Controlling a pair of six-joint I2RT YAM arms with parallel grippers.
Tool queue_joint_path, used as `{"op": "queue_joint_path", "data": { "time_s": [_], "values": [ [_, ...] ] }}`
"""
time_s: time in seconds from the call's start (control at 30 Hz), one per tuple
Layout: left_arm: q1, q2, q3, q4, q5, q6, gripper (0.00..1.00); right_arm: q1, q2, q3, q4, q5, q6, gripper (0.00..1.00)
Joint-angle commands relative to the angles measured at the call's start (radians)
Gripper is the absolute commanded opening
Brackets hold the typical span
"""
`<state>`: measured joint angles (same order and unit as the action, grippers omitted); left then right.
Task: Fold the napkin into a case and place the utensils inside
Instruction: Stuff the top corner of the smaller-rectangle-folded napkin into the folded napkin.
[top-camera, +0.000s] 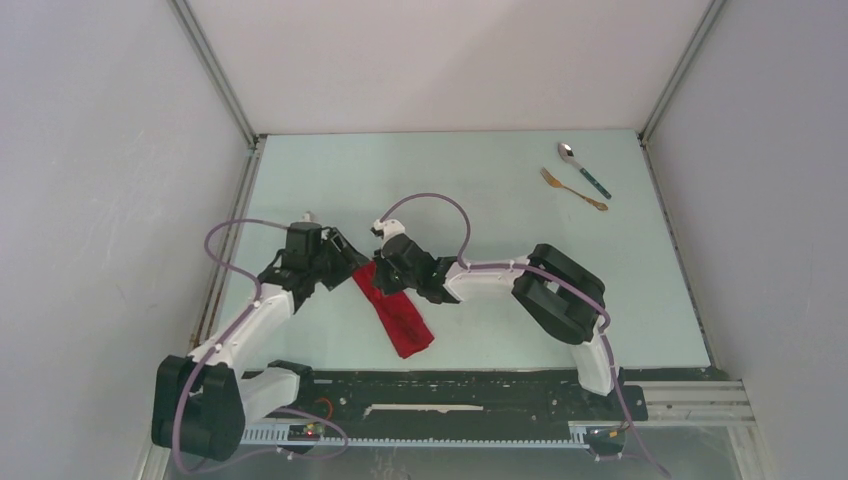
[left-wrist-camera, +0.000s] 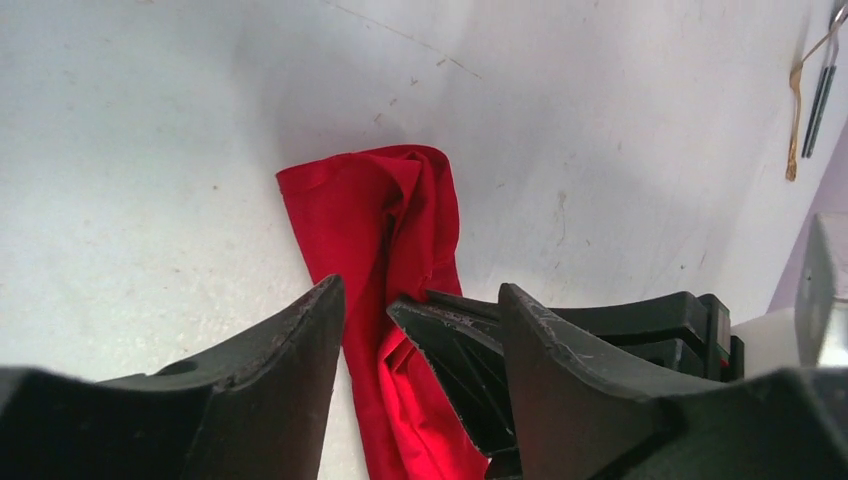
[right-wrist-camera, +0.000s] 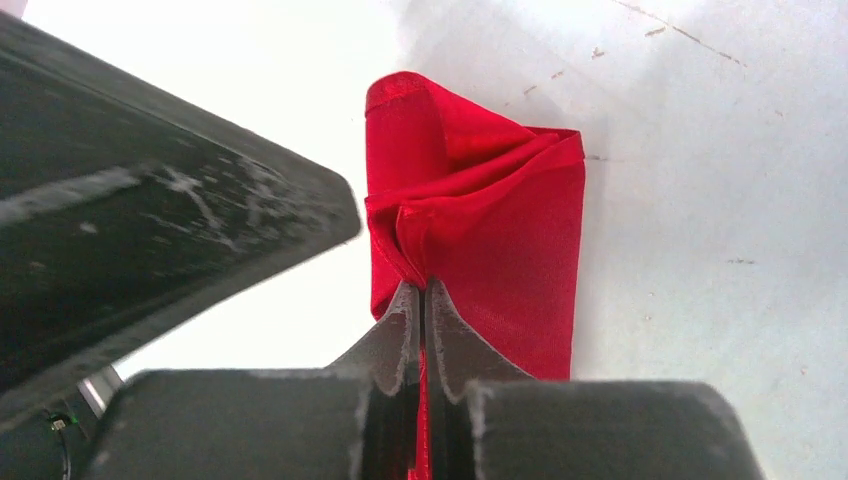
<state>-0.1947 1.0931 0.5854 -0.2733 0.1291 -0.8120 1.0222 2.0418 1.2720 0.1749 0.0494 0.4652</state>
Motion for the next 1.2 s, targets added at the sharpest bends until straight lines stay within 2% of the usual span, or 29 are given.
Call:
{"op": "queue_joint_path", "data": {
  "time_s": [0.0, 0.07, 0.23, 0.27, 0.37, 0.47, 0.7, 1.17],
  "values": [
    [0.001, -0.047, -0.015, -0.037, -0.084, 0.019, 0.6, -0.022, -0.061, 0.037, -0.042, -0.022, 0.061, 0.0],
    [-0.015, -0.051, -0.029, -0.035, -0.103, 0.021, 0.55, -0.031, -0.067, 0.037, -0.059, -0.038, 0.077, 0.0],
    [-0.095, -0.056, -0.04, -0.043, -0.21, 0.038, 0.53, -0.046, -0.069, 0.037, -0.072, -0.075, 0.102, 0.0],
    [-0.144, -0.04, -0.034, -0.038, -0.273, 0.054, 0.48, -0.052, -0.067, 0.038, -0.062, -0.085, 0.114, 0.0],
    [-0.165, -0.005, -0.018, -0.029, -0.281, 0.08, 0.36, -0.056, -0.068, 0.037, -0.063, -0.087, 0.121, 0.0],
    [-0.191, 0.04, 0.006, -0.033, -0.296, 0.113, 0.32, -0.063, -0.072, 0.037, -0.062, -0.094, 0.127, 0.0],
    [-0.252, 0.129, 0.05, -0.017, -0.33, 0.168, 0.39, -0.075, -0.09, 0.037, -0.057, -0.112, 0.133, 0.0],
    [-0.319, 0.302, 0.164, -0.088, -0.43, 0.218, 0.38, -0.085, -0.1, 0.037, -0.05, -0.131, 0.139, 0.0]
  ]
}}
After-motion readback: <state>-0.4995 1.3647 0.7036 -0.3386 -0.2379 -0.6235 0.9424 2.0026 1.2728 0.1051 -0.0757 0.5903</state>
